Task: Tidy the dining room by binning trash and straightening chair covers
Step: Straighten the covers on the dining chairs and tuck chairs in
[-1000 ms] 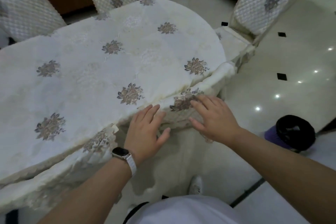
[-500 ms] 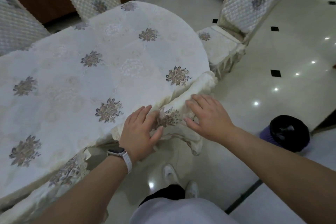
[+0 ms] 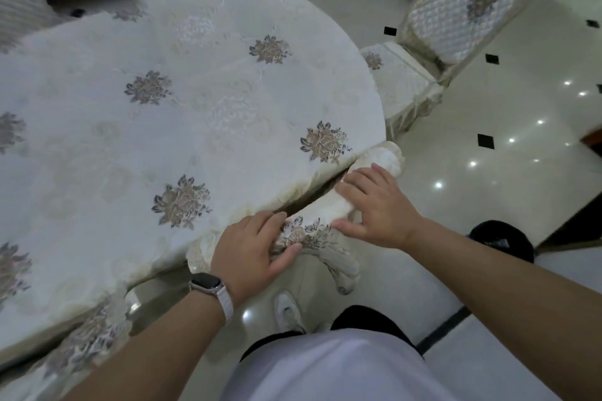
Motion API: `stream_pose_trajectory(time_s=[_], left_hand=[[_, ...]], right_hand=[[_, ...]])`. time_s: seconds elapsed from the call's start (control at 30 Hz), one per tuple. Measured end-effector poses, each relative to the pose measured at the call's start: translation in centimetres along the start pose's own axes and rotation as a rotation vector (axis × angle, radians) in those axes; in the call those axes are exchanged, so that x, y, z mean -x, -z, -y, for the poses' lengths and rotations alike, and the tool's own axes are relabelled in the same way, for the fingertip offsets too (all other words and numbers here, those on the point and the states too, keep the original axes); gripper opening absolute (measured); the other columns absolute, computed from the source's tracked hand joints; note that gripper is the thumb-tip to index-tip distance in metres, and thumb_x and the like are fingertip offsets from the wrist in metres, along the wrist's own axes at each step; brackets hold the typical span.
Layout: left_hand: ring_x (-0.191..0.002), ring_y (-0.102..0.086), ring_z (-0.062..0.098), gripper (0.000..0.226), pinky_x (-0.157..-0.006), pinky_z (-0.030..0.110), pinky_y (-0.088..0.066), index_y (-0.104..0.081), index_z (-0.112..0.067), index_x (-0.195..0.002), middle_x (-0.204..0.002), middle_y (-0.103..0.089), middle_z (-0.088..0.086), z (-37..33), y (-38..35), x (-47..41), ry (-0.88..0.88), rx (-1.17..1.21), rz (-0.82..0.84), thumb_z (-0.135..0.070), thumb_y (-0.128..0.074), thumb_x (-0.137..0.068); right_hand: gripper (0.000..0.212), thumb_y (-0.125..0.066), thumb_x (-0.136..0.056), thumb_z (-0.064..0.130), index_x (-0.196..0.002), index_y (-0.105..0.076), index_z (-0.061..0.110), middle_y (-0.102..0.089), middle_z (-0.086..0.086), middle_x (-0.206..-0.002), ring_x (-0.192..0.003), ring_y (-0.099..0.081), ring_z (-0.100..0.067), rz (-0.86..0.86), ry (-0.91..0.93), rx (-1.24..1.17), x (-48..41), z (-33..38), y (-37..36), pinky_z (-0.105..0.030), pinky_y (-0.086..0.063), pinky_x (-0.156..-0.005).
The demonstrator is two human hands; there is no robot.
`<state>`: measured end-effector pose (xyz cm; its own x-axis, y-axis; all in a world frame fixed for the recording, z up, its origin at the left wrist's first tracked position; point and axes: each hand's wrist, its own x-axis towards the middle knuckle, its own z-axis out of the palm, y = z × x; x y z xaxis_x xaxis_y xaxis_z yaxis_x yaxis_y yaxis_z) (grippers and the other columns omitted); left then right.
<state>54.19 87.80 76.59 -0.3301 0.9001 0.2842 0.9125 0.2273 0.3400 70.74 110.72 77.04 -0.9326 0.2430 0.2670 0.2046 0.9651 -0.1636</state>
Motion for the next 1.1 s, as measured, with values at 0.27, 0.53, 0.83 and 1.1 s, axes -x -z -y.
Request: stream_pose_trajectory(time_s=[0.27,0.53,0.83,1.1], left_hand=[[-0.067,-0.060,0.023,0.063,-0.056,0.031,-0.046,-0.070,-0.011,-0.094,-0.081,-0.067,0.004,-0.3,0.0,0.3,0.136,-0.102,-0.047,-0.069,-0.047,-0.087],[-0.072,-0.062,0.026,0.073,-0.065,0.034,-0.047,-0.070,-0.008,-0.096,-0.080,-0.067,0.005,-2.2,-0.7,1.3,0.346,-0.145,-0.126,-0.074,-0.041,-0.088],[-0.087,-0.062,0.030,0.053,-0.081,0.042,-0.047,-0.071,-0.009,-0.105,-0.093,-0.068,0.008,-5.1,-1.7,1.1,0.527,-0.142,-0.203,-0.056,-0.050,-0.090],[-0.090,-0.061,0.028,0.051,-0.084,0.042,-0.045,-0.070,-0.010,-0.105,-0.095,-0.068,0.007,-5.1,-1.9,1.7,0.538,-0.115,-0.248,-0.056,-0.053,-0.089]], right_hand=[[0.063,-0.048,-0.088,0.070,-0.103,-0.066,0.012,-0.061,-0.005,-0.098,-0.091,-0.058,-0.029,-0.005,0.182,-0.061,-1.5,-2.2,-0.7,-0.049,-0.041,-0.097],[0.060,-0.050,-0.085,0.069,-0.093,-0.067,0.012,-0.064,-0.004,-0.089,-0.080,-0.060,-0.028,-0.023,0.307,-0.122,-2.8,-4.1,-1.0,-0.040,-0.047,-0.077],[0.055,-0.051,-0.086,0.064,-0.089,-0.070,0.013,-0.065,-0.004,-0.082,-0.070,-0.058,-0.025,-0.115,0.394,-0.204,-3.4,-4.7,-1.8,-0.033,-0.043,-0.062],[0.058,-0.047,-0.087,0.066,-0.088,-0.072,0.014,-0.063,-0.003,-0.077,-0.066,-0.059,-0.025,-0.240,0.374,-0.214,-3.5,-3.9,-2.4,-0.030,-0.042,-0.057]])
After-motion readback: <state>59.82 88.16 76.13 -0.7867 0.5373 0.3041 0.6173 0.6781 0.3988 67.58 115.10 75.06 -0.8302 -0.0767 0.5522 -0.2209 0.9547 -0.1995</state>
